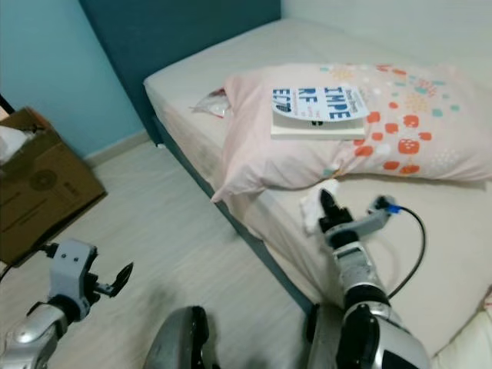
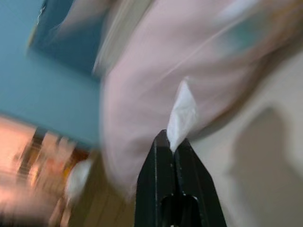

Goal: Clean up the room

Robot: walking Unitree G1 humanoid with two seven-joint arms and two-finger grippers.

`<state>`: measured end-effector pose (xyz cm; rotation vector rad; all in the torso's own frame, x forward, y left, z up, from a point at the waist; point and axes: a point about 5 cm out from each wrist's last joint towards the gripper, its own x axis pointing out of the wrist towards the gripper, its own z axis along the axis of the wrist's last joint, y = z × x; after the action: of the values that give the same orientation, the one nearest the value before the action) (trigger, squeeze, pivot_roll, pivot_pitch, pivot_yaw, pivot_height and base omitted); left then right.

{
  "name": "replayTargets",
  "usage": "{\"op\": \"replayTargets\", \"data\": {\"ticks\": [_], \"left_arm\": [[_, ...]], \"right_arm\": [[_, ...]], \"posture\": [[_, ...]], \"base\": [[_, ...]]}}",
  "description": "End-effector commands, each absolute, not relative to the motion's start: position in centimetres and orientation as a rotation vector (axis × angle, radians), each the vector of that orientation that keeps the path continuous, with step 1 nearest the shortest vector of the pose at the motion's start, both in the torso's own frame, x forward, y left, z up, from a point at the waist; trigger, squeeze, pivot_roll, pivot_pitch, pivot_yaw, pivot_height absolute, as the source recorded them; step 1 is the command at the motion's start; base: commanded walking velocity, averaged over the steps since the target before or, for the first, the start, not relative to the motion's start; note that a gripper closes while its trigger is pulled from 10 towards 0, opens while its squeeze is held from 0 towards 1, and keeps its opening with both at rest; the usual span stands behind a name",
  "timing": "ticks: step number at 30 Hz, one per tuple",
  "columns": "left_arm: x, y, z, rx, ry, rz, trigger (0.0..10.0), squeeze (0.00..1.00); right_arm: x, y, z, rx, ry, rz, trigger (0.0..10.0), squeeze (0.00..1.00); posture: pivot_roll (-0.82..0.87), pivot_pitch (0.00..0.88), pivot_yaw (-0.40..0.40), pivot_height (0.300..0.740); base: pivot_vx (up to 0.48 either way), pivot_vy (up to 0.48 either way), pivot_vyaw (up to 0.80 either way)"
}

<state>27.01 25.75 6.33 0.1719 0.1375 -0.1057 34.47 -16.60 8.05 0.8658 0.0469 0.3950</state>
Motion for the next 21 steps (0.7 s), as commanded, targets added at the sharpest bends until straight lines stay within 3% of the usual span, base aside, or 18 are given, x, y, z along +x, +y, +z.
{"op": "replayTargets", "data": {"ticks": [1, 2, 3, 4, 9, 13, 15, 17, 21], "left_arm": [[27.3, 25.7, 5.8, 0.142, 0.145, -0.065, 10.0, 0.0], [27.3, 25.7, 5.8, 0.142, 0.145, -0.065, 10.0, 0.0], [28.1, 25.7, 5.6, 0.099, 0.147, -0.003, 10.0, 0.0], [28.3, 25.9, 5.2, 0.078, 0.169, 0.04, 10.0, 0.0], [28.2, 26.2, 3.4, 0.038, 0.261, 0.135, 10.0, 0.0], [27.9, 26.3, 2.6, 0.033, 0.299, 0.154, 10.0, 0.0], [26.6, 26.3, 0.5, -0.003, 0.417, 0.2, 10.0, 0.0], [24.8, 26.0, -1.8, -0.033, 0.543, 0.232, 10.0, 0.0], [23.4, 25.7, -3.2, -0.033, 0.624, 0.245, 10.0, 0.0]], "right_arm": [[33.5, -14.5, 7.0, 0.837, 0.111, 0.522, 0.0, 0.0], [33.5, -14.5, 7.0, 0.837, 0.111, 0.522, 0.0, 0.0], [31.8, -10.7, 5.1, 0.836, 0.207, 0.642, 0.0, 0.0], [30.8, -9.1, 4.1, 0.825, 0.266, 0.68, 0.0, 0.0], [28.8, -6.5, 1.9, 0.767, 0.407, 0.729, 0.0, 0.0], [28.1, -6.1, 1.0, 0.727, 0.475, 0.725, 0.0, 0.0], [26.2, -5.9, -1.3, 0.65, 0.643, 0.692, 0.0, 0.0], [23.7, -7.0, -3.9, 0.538, 0.806, 0.622, 0.0, 0.0], [22.1, -8.2, -5.4, 0.481, 0.886, 0.562, 0.0, 0.0]], "posture": [[0.05, 0.032, -0.009, 0.561], [0.05, 0.032, -0.009, 0.561], [0.04, 0.002, -0.019, 0.571], [0.02, 0.0, -0.022, 0.575], [0.01, 0.0, -0.023, 0.59], [0.01, 0.0, -0.021, 0.594], [0.0, 0.0, -0.022, 0.604], [-0.01, 0.0, -0.036, 0.614], [0.0, 0.0, -0.044, 0.623]], "base": [[0.0, 0.0, 0.0], [0.0, 0.0, 0.0], [0.0, 0.0, 0.0], [0.0, 0.0, 0.0], [0.0, 0.0, 0.0], [0.0, 0.0, 0.0], [0.0, 0.0, 0.0], [0.0, 0.0, 0.0], [0.0, 0.0, 0.0]]}}
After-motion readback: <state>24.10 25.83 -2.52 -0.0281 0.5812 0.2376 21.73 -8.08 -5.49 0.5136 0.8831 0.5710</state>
